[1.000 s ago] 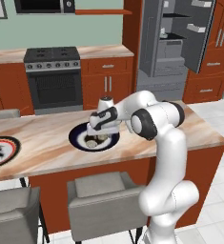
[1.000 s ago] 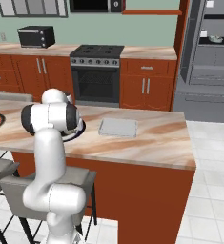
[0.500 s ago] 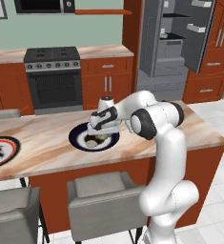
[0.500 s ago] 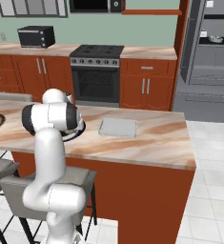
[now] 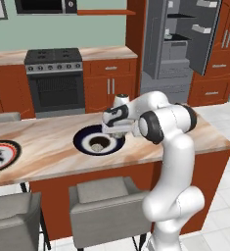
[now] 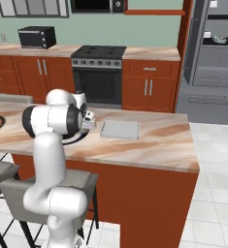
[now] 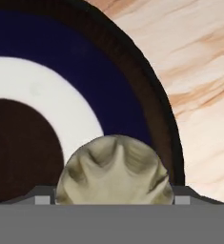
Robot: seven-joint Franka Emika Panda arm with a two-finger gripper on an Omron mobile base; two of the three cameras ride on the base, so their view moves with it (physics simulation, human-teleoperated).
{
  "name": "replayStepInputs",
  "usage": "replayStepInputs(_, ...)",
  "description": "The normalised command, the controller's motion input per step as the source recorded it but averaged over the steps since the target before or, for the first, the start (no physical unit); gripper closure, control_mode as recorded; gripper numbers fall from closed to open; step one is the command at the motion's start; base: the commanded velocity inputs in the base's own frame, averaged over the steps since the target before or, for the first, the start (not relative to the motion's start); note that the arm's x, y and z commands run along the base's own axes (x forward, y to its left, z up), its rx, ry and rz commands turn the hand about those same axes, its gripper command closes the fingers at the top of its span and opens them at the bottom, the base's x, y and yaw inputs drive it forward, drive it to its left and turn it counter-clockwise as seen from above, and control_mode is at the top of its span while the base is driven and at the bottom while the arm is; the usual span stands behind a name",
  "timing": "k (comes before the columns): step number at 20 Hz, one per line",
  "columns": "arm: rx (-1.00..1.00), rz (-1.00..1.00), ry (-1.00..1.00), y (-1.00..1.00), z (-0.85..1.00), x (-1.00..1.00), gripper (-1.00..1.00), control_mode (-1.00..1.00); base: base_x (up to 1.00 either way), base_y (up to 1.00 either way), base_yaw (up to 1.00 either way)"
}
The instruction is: Place two dumplings into each of the tupperware containers and then place the containers in the fridge.
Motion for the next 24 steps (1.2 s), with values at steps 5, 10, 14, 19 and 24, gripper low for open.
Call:
replayStepInputs(5, 0.02, 0.0, 0.0, -0.77, 0.41, 0.03, 1.0, -1.0, 0.0, 0.0, 0.0)
replayStepInputs(10, 0.0, 0.0, 0.0, -0.8, 0.21, 0.01, 1.0, -1.0, 0.0, 0.0, 0.0)
replayStepInputs(14, 0.0, 0.0, 0.0, -0.76, 0.0, 0.11, 1.0, -1.0, 0.0, 0.0, 0.0)
replayStepInputs(19, 0.01, 0.0, 0.0, -0.58, 0.0, 0.45, 1.0, -1.0, 0.0, 0.0, 0.0)
replayStepInputs(24, 0.01, 0.0, 0.0, -0.17, -0.11, 0.55, 1.0, -1.0, 0.0, 0.0, 0.0)
